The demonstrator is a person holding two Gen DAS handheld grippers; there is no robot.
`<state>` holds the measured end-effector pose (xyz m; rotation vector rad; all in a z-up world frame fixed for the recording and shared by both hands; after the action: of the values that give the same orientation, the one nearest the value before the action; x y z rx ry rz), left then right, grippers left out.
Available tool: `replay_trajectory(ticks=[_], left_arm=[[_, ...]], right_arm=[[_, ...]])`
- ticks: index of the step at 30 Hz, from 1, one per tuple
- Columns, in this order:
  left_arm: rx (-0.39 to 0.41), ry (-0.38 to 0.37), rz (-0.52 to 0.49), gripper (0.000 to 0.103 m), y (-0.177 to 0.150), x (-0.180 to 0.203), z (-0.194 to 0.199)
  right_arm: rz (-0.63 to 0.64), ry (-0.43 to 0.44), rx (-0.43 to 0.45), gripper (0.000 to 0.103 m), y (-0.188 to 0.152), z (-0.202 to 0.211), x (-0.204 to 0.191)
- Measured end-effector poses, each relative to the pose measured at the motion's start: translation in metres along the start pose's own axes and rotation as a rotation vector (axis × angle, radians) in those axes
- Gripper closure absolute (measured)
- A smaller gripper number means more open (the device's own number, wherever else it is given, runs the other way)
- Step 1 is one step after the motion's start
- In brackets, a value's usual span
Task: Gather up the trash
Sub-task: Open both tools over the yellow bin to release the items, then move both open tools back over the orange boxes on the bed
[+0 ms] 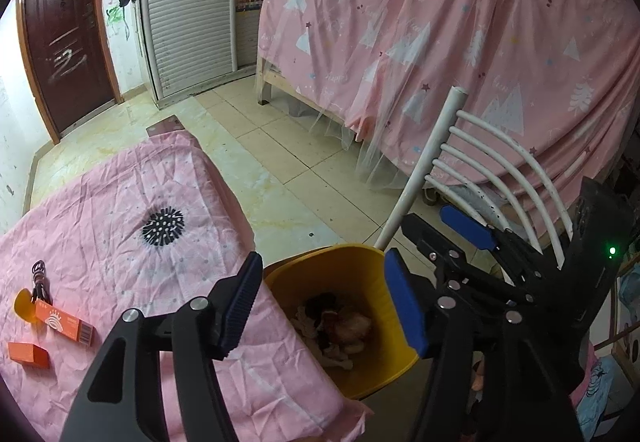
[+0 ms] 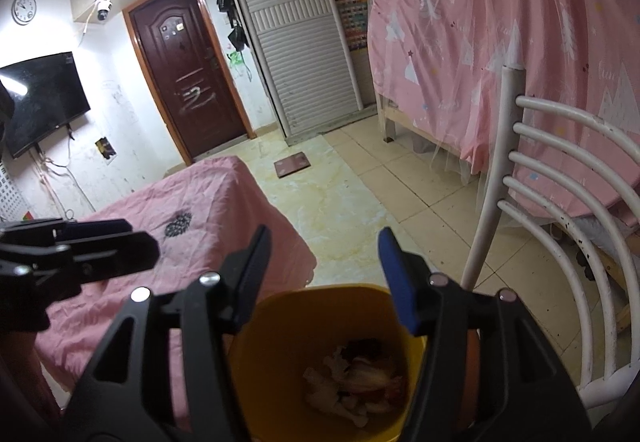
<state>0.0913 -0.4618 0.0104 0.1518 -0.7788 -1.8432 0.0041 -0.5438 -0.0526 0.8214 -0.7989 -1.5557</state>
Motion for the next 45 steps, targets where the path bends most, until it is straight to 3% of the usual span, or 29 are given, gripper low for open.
replay_trajectory(ticks=[11, 13, 20, 36, 45], left_arm=[[0.032, 0.018, 0.050, 0.046, 0.005, -0.032, 0.014], [0.044, 0.027, 0.054, 0.045, 0.006, -0.038, 0.016], [0.060, 0.044, 0.096, 0.044, 0.007, -0.068, 0.024], [0.120, 0.070, 0.226, 0.042, 0.010, -0.152, 0.056], [0.153, 0.095, 0.303, 0.038, 0.010, -0.200, 0.076]], right_arm=[[0.055, 0.029, 0.002, 0.049, 0.015, 0.001, -0.030], [0.064, 0.034, 0.001, 0.043, 0.018, 0.000, -0.035], [0.109, 0.054, -0.017, 0.042, 0.025, -0.009, -0.061], [0.238, 0.113, -0.049, 0.042, 0.045, -0.026, -0.144], [0.318, 0.168, -0.072, 0.036, 0.052, -0.039, -0.196]])
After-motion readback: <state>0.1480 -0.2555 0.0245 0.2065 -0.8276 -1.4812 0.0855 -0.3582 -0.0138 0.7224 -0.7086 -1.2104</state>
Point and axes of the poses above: each gripper's, at about its wrist camera, not at the fingertips, and z roughly against the way its jaws point, x to its right, y to its top, the point moved 1 cm from there along -z, roughly the way its jaws point, and after that the axes turned 14 degrees about z, right-handed, at the moved point
